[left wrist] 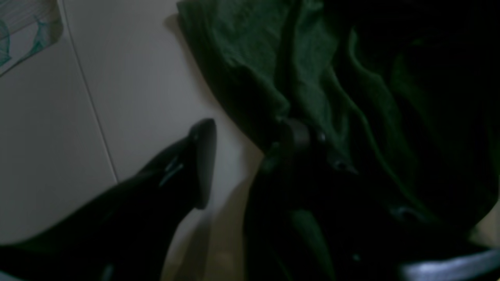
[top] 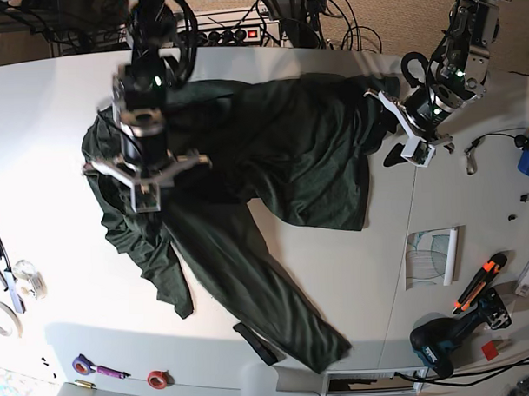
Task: Layout the t-shirt on the table in an organized manner, then fold the t-shirt properly
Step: 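Drag the grasped shirt edges apart to spread the shirt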
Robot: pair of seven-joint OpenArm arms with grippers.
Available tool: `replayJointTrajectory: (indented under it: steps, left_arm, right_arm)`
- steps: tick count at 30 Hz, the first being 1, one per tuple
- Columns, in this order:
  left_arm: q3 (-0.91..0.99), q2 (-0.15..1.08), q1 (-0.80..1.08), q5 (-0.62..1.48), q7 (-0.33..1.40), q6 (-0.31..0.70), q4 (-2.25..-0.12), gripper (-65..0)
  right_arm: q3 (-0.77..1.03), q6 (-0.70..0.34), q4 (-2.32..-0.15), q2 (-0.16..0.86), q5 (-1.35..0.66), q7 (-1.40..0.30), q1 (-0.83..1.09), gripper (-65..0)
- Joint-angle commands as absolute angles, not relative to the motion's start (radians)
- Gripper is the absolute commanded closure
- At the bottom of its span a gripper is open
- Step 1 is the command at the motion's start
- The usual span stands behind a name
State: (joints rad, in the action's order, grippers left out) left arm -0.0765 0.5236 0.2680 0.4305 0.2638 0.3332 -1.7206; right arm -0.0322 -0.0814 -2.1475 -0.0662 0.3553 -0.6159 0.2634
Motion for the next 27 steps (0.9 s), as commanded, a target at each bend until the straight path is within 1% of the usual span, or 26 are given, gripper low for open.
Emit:
replayJointTrajectory:
  steps: [1, 6, 8, 12, 19, 27]
  left_arm:
    - [-0.07, 0.538, 0.253, 0.439, 0.24, 0.337, -1.736, -27.5]
    - [-0.07, 0.538, 0.246, 0.439, 0.24, 0.337, -1.736, -27.5]
    - [-0.07, 0.538, 0.247, 0.439, 0.241, 0.337, -1.736, -27.5]
    - [-0.07, 0.538, 0.247, 0.45, 0.265, 0.337, -1.736, -27.5]
    - [-0.07, 0.538, 0.247, 0.45, 0.271, 0.34, -1.736, -27.5]
    - [-0.07, 0.538, 0.246, 0.45, 0.271, 0.34, -1.736, -27.5]
  right_arm:
    - [-0.032, -0.078, -2.204, -0.064, 0.356, -0.599, 0.282, 0.0]
    - [-0.032, -0.078, -2.356, -0.004, 0.358, -0.713, 0.421, 0.0]
    - [-0.032, -0.078, -2.356, 0.025, 0.361, -0.766, 0.471, 0.0]
    - [-0.032, -0.078, -2.356, 0.08, 0.394, -0.818, 0.55, 0.0]
    - [-0.031, -0.077, -2.356, 0.154, 0.527, -1.036, 0.588, 0.0]
    - [-0.031, -0.075, -2.356, 0.16, 0.532, -1.047, 0.588, 0.0]
